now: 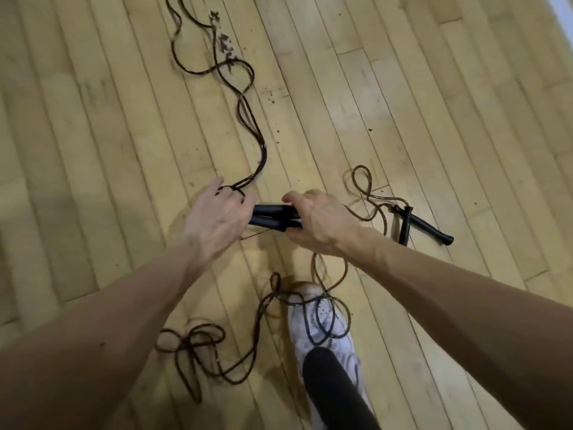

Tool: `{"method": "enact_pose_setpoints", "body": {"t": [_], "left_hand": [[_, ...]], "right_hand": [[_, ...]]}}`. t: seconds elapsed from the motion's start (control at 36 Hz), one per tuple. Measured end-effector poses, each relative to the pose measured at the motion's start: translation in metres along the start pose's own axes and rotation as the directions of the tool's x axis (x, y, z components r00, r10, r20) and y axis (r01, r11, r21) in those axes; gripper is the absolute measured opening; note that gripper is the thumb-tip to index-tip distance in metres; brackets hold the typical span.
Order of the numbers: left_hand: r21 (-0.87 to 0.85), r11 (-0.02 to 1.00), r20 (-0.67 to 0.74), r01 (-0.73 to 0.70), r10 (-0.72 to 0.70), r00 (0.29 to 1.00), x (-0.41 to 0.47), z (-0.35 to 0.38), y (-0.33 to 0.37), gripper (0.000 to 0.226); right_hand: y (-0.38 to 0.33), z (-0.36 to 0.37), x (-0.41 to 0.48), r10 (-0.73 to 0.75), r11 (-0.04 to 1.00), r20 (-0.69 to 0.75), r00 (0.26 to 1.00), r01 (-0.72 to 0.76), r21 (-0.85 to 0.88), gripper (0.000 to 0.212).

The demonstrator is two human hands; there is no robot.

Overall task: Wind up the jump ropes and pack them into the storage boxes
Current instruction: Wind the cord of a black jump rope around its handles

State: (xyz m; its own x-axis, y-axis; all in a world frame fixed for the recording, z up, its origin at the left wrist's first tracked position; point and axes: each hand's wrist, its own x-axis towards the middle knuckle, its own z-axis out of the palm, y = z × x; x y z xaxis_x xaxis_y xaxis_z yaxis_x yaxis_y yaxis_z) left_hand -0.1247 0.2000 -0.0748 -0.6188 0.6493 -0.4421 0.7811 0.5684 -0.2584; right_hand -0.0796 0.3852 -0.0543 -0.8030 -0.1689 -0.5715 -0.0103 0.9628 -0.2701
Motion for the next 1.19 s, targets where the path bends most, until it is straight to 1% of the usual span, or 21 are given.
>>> {"method": "enact_pose_setpoints", "body": {"t": [0.06, 0.08, 0.14, 0.17, 0.25, 0.31, 0.36, 0.42, 0.5, 0.56, 0.61, 0.67, 0.69, 0.78, 0.83, 0.86, 0.92, 0.97, 1.06, 1.11, 1.19], "left_hand": [[-0.023, 0.999, -0.007, 0.022, -0.022, 1.000, -0.021, -0.014, -0.019, 0.031], [-0.030, 0.999, -0.024, 0.039, -0.040, 0.999, -0.033, -0.023, -0.031, 0.029], [-0.089, 0.994, -0.089, 0.067, -0.075, 0.993, -0.055, -0.048, -0.054, 0.024], [-0.144, 0.986, -0.124, 0.082, -0.100, 0.987, -0.066, -0.063, -0.065, 0.023], [-0.310, 0.933, -0.126, 0.184, -0.232, 0.964, -0.109, -0.124, -0.096, 0.017], [-0.497, 0.844, -0.162, 0.204, -0.321, 0.933, -0.141, -0.175, -0.114, 0.014], [-0.639, 0.749, -0.199, 0.175, -0.381, 0.903, -0.177, -0.231, -0.129, 0.010], [-0.721, 0.683, -0.245, 0.118, -0.411, 0.878, -0.222, -0.294, -0.140, 0.009], [-0.806, 0.591, -0.298, -0.021, -0.375, 0.878, -0.294, -0.380, -0.145, 0.026], [-0.800, 0.595, -0.352, -0.074, -0.366, 0.861, -0.336, -0.423, -0.143, 0.025], [-0.751, 0.646, -0.475, -0.136, -0.385, 0.792, -0.383, -0.465, -0.135, 0.032], [-0.670, 0.721, -0.609, -0.174, -0.401, 0.684, -0.432, -0.508, -0.122, 0.039], [-0.634, 0.753, -0.655, -0.175, -0.403, 0.639, -0.453, -0.525, -0.115, 0.041], [-0.551, 0.815, -0.760, -0.181, -0.400, 0.512, -0.508, -0.564, -0.099, 0.038], [-0.535, 0.817, -0.804, -0.216, -0.414, 0.428, -0.539, -0.577, -0.087, 0.036], [-0.546, 0.807, -0.812, -0.225, -0.444, 0.378, -0.552, -0.582, -0.081, 0.035], [-0.581, 0.772, -0.809, -0.258, -0.513, 0.289, -0.576, -0.587, -0.068, 0.029], [-0.609, 0.745, -0.793, -0.272, -0.569, 0.216, -0.594, -0.589, -0.051, 0.030], [-0.650, 0.704, -0.757, -0.286, -0.635, 0.157, -0.610, -0.587, -0.031, 0.030], [-0.671, 0.680, -0.735, -0.296, -0.661, 0.148, -0.617, -0.583, -0.021, 0.027], [-0.706, 0.628, -0.696, -0.326, -0.700, 0.159, -0.625, -0.578, -0.011, 0.022]], "right_hand": [[-0.025, -0.013, -0.003, -0.055, 0.998, -0.007, 0.998, 0.056, 0.000, 0.058], [-0.041, -0.024, -0.006, -0.066, 0.997, -0.018, 0.998, 0.067, 0.039, 0.058], [-0.070, -0.051, -0.015, -0.067, 0.990, -0.092, 0.994, 0.078, 0.118, 0.049], [-0.082, -0.064, -0.021, -0.070, 0.989, -0.131, 0.989, 0.086, 0.123, 0.045], [-0.117, -0.116, -0.051, -0.111, 0.992, -0.197, 0.974, 0.121, 0.040, 0.042], [-0.136, -0.158, -0.080, -0.131, 0.991, -0.264, 0.956, 0.133, -0.009, 0.037], [-0.153, -0.205, -0.118, -0.150, 0.988, -0.354, 0.923, 0.153, -0.020, 0.027], [-0.171, -0.256, -0.167, -0.191, 0.980, -0.416, 0.889, 0.199, -0.024, 0.021], [-0.197, -0.319, -0.244, -0.254, 0.962, -0.427, 0.868, 0.271, -0.021, 0.008], [-0.215, -0.351, -0.295, -0.269, 0.956, -0.394, 0.879, 0.295, 0.004, 0.011], [-0.234, -0.381, -0.353, -0.289, 0.946, -0.377, 0.880, 0.322, 0.028, 0.018], [-0.254, -0.405, -0.417, -0.331, 0.925, -0.385, 0.862, 0.377, 0.050, 0.029], [-0.262, -0.413, -0.444, -0.347, 0.907, -0.378, 0.858, 0.410, 0.099, 0.031], [-0.279, -0.425, -0.519, -0.424, 0.819, -0.350, 0.835, 0.519, 0.246, 0.022], [-0.286, -0.425, -0.557, -0.491, 0.745, -0.324, 0.809, 0.583, 0.325, 0.009], [-0.289, -0.425, -0.572, -0.512, 0.718, -0.311, 0.801, 0.598, 0.357, 0.008], [-0.295, -0.422, -0.599, -0.536, 0.672, -0.290, 0.793, 0.609, 0.422, 0.017], [-0.303, -0.415, -0.621, -0.554, 0.639, -0.273, 0.787, 0.612, 0.466, 0.016], [-0.312, -0.406, -0.640, -0.555, 0.629, -0.243, 0.795, 0.593, 0.503, 0.011], [-0.315, -0.400, -0.648, -0.553, 0.627, -0.205, 0.808, 0.565, 0.536, 0.011], [-0.316, -0.392, -0.658, -0.577, 0.622, -0.101, 0.810, 0.517, 0.588, 0.009]]}}
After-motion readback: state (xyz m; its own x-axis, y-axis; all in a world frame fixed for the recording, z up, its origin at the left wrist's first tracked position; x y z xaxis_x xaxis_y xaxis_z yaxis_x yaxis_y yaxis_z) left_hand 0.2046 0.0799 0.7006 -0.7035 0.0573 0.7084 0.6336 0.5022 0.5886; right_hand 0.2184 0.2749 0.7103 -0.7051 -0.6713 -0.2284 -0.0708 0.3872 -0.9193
